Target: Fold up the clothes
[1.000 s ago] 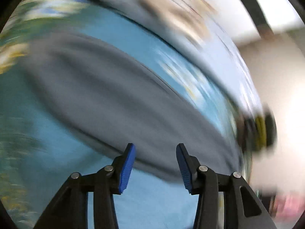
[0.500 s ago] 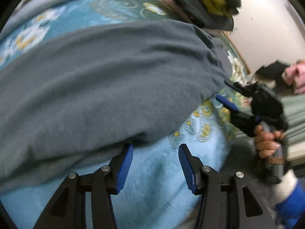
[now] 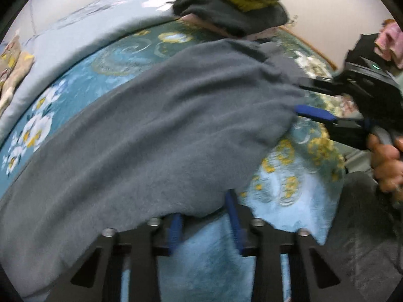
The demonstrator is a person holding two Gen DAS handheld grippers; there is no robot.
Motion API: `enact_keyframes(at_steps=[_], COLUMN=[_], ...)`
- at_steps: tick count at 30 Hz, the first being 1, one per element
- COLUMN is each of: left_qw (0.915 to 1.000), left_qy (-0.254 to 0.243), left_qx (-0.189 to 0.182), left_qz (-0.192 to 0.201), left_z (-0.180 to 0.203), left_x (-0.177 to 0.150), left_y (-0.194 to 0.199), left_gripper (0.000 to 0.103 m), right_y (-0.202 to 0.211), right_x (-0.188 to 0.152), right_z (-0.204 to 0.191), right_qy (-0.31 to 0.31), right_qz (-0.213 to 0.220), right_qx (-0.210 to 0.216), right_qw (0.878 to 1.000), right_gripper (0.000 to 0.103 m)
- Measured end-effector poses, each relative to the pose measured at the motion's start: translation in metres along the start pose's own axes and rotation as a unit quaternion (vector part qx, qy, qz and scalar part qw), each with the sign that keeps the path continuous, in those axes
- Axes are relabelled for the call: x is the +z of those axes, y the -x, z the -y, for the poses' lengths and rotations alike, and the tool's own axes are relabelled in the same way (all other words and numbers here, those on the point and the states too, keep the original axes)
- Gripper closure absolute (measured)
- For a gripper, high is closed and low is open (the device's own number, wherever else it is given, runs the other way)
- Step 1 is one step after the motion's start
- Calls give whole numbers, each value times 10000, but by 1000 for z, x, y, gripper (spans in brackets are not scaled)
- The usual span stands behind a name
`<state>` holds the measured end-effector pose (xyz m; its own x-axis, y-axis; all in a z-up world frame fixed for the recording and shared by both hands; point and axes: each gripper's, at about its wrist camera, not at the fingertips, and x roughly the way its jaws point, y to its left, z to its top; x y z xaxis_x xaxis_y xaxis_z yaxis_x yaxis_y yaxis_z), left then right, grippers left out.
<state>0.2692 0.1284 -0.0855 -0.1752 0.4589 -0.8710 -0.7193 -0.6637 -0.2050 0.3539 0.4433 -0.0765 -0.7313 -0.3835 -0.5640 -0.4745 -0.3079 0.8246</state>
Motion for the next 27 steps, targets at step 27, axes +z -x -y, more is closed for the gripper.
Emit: enact_keyframes(at_steps=[27], left_qw=[9590], left_qy=[2780], left_qx=[-360], left_qz=[421], left_z=[-129], left_x=[-70], left_y=[100], left_gripper=[71], right_y=[17], right_x=[-27], right_z=[56], right_qy=[-931], right_qz=[552], right_qx=[202], right_qw=[9939], right_gripper=[50])
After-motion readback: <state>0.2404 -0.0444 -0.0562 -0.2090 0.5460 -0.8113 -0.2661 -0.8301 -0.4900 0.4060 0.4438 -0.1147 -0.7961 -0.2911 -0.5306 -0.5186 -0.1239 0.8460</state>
